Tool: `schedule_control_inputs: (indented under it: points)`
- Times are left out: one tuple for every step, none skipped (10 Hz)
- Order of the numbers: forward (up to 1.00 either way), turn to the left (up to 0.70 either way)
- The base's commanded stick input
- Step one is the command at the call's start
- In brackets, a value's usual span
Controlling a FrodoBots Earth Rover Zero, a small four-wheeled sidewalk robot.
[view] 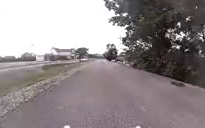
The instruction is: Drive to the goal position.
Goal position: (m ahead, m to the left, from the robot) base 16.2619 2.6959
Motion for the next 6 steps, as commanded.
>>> schedule_control_inputs:
  points:
    - [0.70,0.00]
    - [0.70,0.00]
    - [0.70,0.00]
    - [0.70,0.00]
    - [0.70,0.00]
    - [0.70,0.00]
